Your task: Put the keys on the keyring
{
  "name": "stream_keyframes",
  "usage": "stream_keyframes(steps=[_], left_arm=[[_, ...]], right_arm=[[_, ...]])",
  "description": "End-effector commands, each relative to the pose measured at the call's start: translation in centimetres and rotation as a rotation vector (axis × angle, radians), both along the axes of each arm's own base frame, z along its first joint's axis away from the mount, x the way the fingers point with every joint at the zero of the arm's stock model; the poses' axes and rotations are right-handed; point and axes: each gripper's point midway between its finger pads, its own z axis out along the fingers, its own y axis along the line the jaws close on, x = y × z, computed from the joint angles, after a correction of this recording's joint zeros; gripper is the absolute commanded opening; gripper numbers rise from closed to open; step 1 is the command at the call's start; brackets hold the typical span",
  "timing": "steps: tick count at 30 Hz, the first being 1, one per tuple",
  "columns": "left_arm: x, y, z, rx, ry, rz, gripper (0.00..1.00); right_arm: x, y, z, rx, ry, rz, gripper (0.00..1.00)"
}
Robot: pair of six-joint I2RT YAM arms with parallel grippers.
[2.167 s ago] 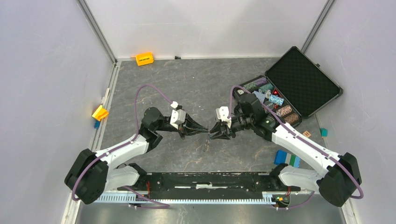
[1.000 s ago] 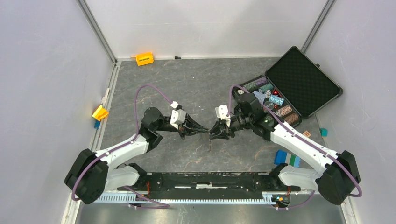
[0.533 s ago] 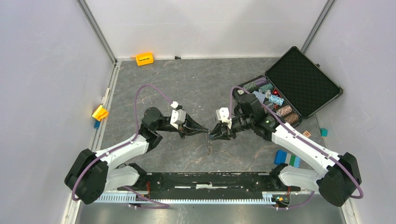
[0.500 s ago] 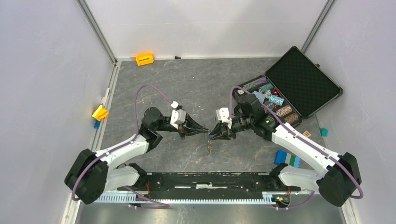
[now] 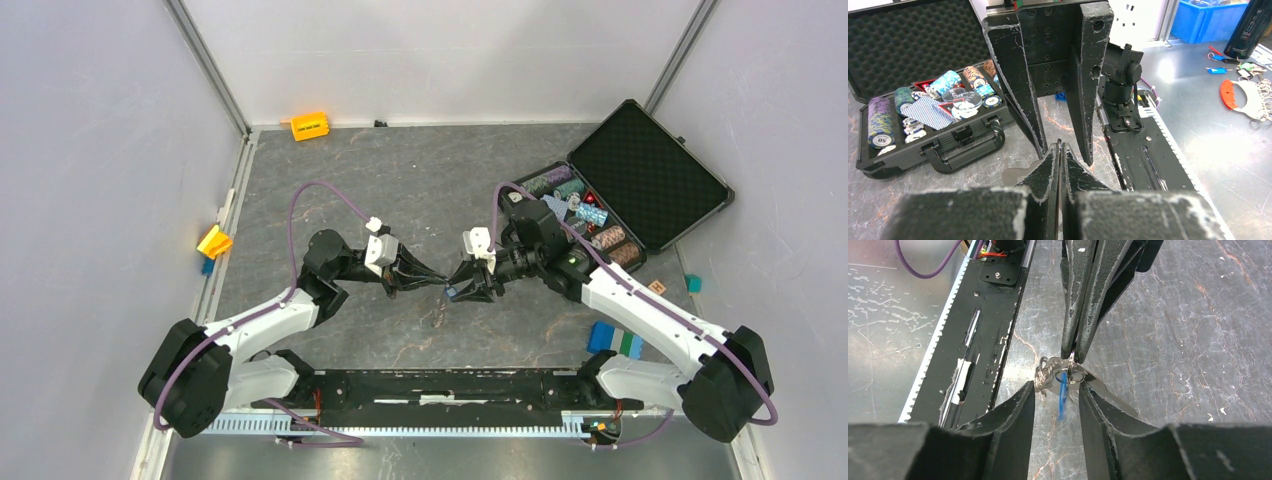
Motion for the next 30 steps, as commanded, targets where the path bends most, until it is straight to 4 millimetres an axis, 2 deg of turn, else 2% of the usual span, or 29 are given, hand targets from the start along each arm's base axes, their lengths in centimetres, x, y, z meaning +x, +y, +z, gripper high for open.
stream_keyframes(steps=[1, 8, 16, 27, 30], left_arm=[[0.0, 0.0, 1.1, -0.027, -0.031, -0.001, 0.02], [0.0, -0.1, 1.2, -0.029, -0.032, -0.001, 0.02], [-0.2, 0.0, 1.3, -0.033, -0.033, -0.003, 0.02], [-0.2, 0.1, 1.1, -0.027, -0.037, -0.002, 0.02], [-0.2, 0.1, 0.9, -0.021, -0.041, -0.001, 0.02]], right_arm=[[0.4, 0.4, 0.9, 0.033, -0.012, 0.0, 0.45], [0.4, 0.6, 0.6, 0.035, 0.012, 0.0, 0.43], [0.6, 0.8, 0.2, 0.029, 0.021, 0.007, 0.26], [0.9, 0.1, 0.3, 0.001, -0.044, -0.019, 0.14], [1.1, -0.3, 0.5, -0.017, -0.078, -0.032, 0.06]])
